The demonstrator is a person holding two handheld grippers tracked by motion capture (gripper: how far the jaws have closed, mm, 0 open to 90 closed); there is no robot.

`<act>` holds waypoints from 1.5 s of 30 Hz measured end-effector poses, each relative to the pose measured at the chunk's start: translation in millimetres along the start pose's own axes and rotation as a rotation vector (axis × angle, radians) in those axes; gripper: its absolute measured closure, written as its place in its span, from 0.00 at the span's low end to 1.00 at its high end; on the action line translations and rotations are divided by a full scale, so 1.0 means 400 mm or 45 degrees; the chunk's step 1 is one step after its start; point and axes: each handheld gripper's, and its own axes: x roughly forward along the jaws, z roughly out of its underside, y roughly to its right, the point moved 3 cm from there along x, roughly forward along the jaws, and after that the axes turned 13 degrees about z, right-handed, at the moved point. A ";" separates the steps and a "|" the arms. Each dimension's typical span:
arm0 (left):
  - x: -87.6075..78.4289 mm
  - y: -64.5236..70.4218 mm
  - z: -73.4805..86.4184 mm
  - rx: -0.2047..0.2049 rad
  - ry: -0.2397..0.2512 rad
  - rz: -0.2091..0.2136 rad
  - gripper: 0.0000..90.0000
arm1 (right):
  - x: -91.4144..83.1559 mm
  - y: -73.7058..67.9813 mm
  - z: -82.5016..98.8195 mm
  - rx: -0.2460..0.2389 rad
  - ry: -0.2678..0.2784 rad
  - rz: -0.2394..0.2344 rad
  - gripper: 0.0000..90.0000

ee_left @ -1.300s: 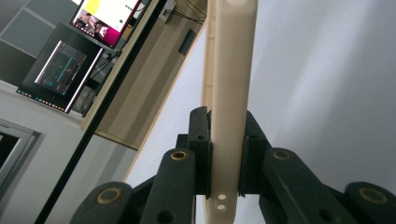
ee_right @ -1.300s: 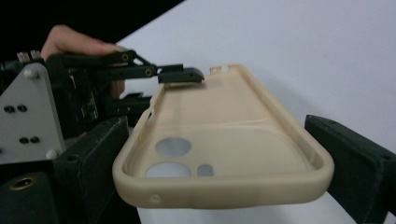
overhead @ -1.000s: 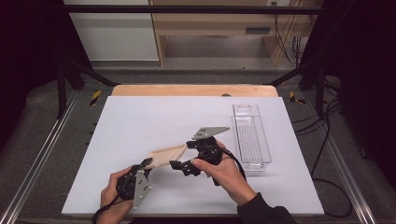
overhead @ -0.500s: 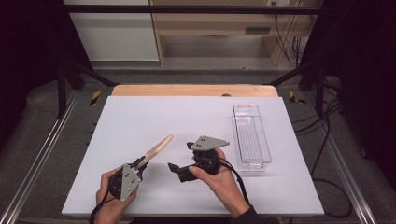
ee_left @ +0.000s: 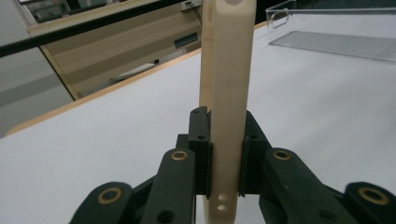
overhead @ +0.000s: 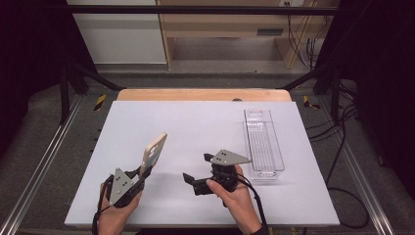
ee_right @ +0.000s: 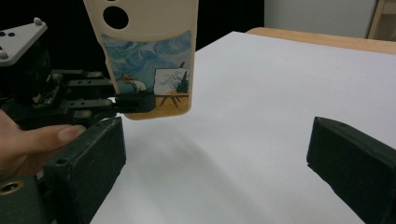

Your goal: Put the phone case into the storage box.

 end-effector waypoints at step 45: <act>0.041 0.074 -0.039 -0.303 0.196 0.367 0.88 | -0.001 -0.079 -0.027 0.039 0.198 0.090 0.03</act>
